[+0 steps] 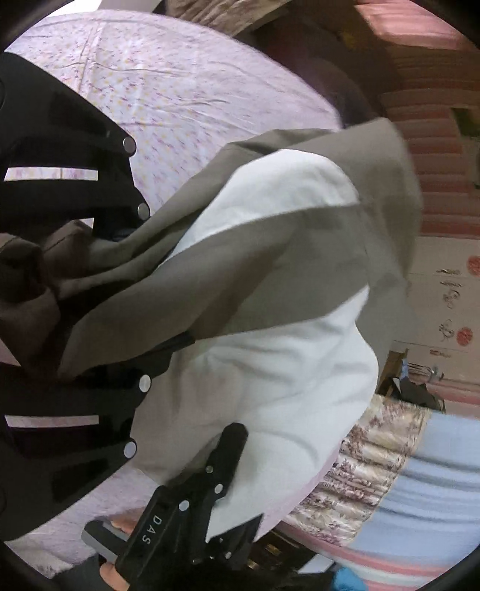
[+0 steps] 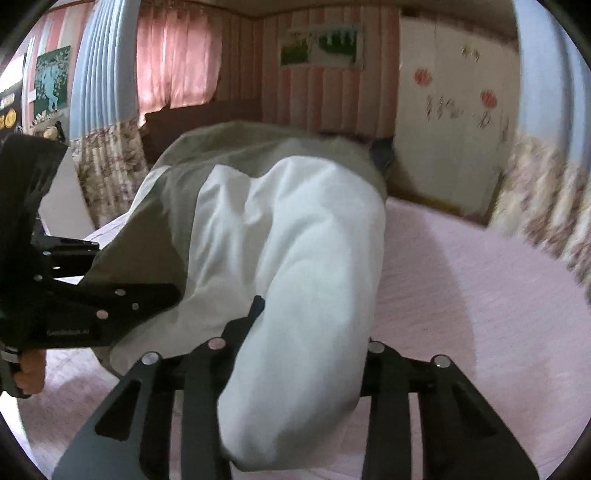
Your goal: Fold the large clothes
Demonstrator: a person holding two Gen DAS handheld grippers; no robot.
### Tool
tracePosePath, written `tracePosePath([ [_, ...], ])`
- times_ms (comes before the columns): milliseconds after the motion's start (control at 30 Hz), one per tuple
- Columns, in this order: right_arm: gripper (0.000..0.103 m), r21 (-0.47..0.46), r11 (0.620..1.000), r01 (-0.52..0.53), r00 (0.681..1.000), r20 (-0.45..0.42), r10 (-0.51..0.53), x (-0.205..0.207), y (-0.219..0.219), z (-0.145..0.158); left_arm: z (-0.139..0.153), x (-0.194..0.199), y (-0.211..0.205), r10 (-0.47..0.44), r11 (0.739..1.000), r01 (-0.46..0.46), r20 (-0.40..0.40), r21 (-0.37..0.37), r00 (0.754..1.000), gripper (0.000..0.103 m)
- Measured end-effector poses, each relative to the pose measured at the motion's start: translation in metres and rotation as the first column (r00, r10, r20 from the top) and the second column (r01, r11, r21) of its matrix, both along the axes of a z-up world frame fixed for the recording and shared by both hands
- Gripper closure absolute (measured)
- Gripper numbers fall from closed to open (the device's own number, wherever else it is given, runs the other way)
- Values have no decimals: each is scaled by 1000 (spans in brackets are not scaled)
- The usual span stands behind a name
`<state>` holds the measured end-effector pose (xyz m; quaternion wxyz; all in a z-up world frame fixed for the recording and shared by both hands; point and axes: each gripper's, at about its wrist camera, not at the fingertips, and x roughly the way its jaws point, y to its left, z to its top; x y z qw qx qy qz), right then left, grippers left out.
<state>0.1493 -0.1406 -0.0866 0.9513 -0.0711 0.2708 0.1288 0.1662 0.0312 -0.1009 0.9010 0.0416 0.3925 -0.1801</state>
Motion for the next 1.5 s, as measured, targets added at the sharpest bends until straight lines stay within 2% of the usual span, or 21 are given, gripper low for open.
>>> tracePosePath([
  [67,69,-25,999,35,998,50,-34,-11,-19,11,11,-7,-29,-23,1000,23,42,8,999,67],
  [200,69,-22,990,137,988,77,-134,-38,-80,19,27,-19,-84,-104,995,104,87,4,991,71],
  [333,68,-24,981,192,981,10,-192,-54,-122,8,28,-33,-143,-197,980,193,98,56,975,70],
  [367,66,-21,981,191,981,-30,-191,-55,-130,2,24,-34,-153,-210,977,205,91,68,973,68],
  [433,60,6,984,179,978,-109,-177,-56,-144,-7,11,-38,-166,-219,972,210,79,105,973,59],
  [467,55,12,984,178,975,-135,-175,-56,-148,-11,6,-39,-169,-217,970,207,73,128,973,48],
  [500,45,13,983,181,974,-137,-178,-59,-150,-15,2,-40,-168,-214,969,204,61,141,975,38],
  [533,42,5,983,183,974,-141,-180,-61,-150,-16,-1,-40,-164,-202,971,193,49,138,978,31],
  [600,30,-12,984,176,975,-132,-176,-67,-154,-14,-4,-42,-146,-157,978,147,57,147,986,4],
  [667,29,-23,984,175,976,-130,-177,-72,-158,-17,-4,-43,-131,-143,983,134,63,127,988,3],
  [833,21,74,978,197,967,-178,-181,-68,-173,-27,-15,-42,-116,-156,985,152,38,87,987,3],
  [900,19,70,977,202,966,-178,-187,-72,-171,-22,-15,-42,-115,-155,986,152,43,74,987,3],
  [933,17,69,977,204,967,-168,-190,-76,-171,-18,-14,-45,-111,-152,986,149,52,73,987,3],
  [1000,2,71,975,209,969,-149,-196,-85,-171,-9,-2,-56,-106,-127,989,119,98,90,987,3],
  [1100,2,121,961,249,966,-102,-237,-103,-173,9,18,-75,-100,-82,992,64,168,110,982,3],
  [1200,2,177,928,328,945,-67,-321,-117,-175,21,38,-91,-88,-10,996,-11,220,91,976,3],
  [1300,2,130,883,452,892,-85,-444,-125,-169,24,51,-104,-76,67,993,-90,249,81,966,3],
  [1367,2,119,867,484,875,-75,-478,-129,-165,26,58,-111,-68,125,986,-148,258,73,958,3],
  [1500,2,132,861,492,870,-105,-481,-136,-149,34,69,-122,-51,182,981,-194,246,27,952,3],
])
